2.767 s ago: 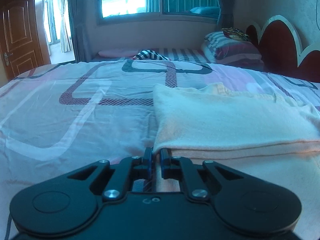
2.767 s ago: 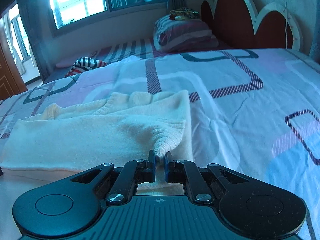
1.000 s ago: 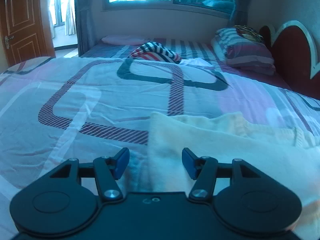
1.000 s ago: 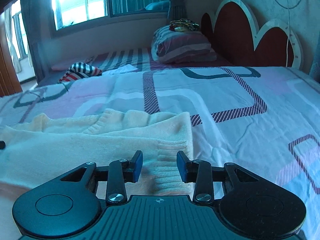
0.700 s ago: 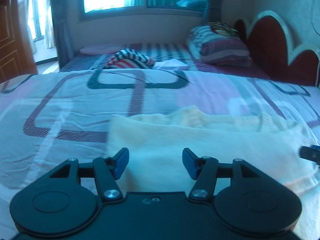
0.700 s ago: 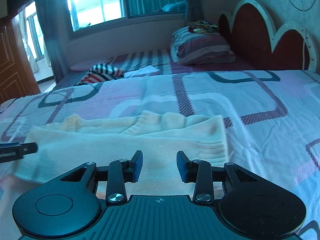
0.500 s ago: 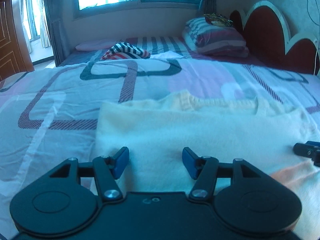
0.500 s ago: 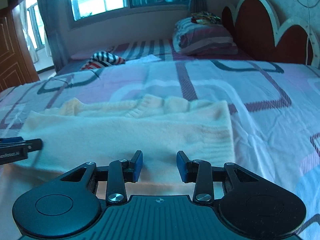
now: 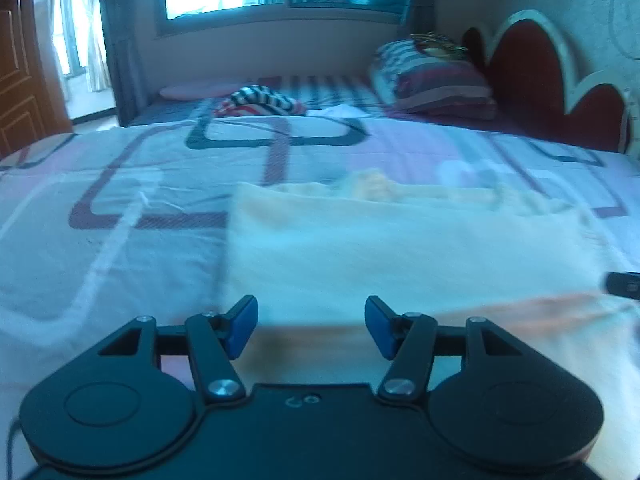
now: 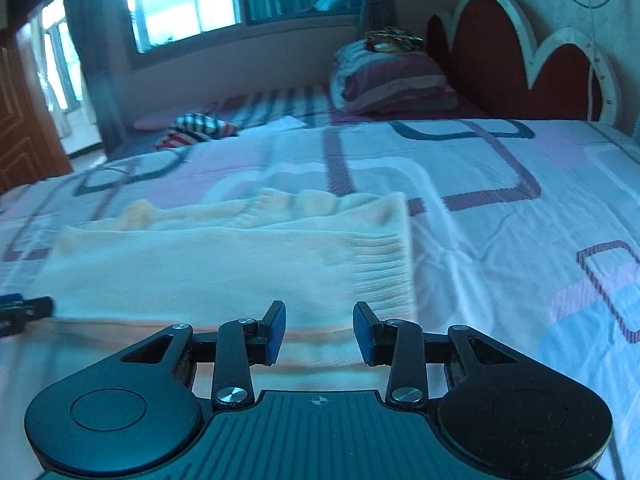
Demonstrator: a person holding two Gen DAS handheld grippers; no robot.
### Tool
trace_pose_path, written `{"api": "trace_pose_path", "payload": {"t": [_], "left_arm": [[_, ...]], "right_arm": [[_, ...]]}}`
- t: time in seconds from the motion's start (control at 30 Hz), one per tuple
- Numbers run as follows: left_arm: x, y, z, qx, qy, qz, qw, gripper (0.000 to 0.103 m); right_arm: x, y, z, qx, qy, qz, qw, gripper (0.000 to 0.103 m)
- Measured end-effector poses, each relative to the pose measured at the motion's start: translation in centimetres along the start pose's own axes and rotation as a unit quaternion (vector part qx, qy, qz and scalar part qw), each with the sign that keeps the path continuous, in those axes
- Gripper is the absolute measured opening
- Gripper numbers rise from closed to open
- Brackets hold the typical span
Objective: Fold small clothes
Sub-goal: 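Smooth the folded sweater edge with the right tool, then open it, then move both open tools to the ribbed hem of the cream sweater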
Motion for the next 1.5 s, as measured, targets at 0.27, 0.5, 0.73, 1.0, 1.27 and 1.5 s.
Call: {"api": "trace_pose_path", "payload": {"t": [0.27,0.5,0.73,1.0,1.27,1.5], "left_arm": [[-4.7,2.8,-4.2,0.029,-0.025,-0.045,0.9982,0.058],[-4.3,3.2,-5.9,0.032,-0.033,-0.029,0.9985,0.062],[-2.6,4.5,-7.0,0.036,-0.019,-0.003,0.9992,0.066],[-3.0,5.7,-7.3,0.048,-0.014,0.028,0.9984,0.063],[-5.1,10.3,-8.0,0.035,-0.03,-0.014,0.9988,0.063],[-5.8,12.6,-12.1,0.053,-0.053,-0.054,0.9957,0.063]], "right_arm": [[6.0,3.1,-4.1,0.039,0.022,0.076,0.996,0.037],[6.5,3.6,-7.1,0.056,0.067,0.076,0.993,0.037],[1.5,5.5,-8.4,0.048,0.068,0.041,0.996,0.037],[0.5,7.0,-8.4,0.049,0.06,0.043,0.996,0.037],[4.5,11.0,-9.0,0.044,0.053,0.101,0.993,0.037],[8.0,14.3,-12.8,0.065,0.072,0.118,0.988,0.038]]}}
Point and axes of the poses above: each gripper's, at about its wrist camera, not at the fingertips, and y roughly against the way its jaws point, x to its left, z to its top, the point moved 7 cm from there along -y, roughly the way its jaws point, and after that the axes turned 5 degrees about -x, right-handed, at the moved point
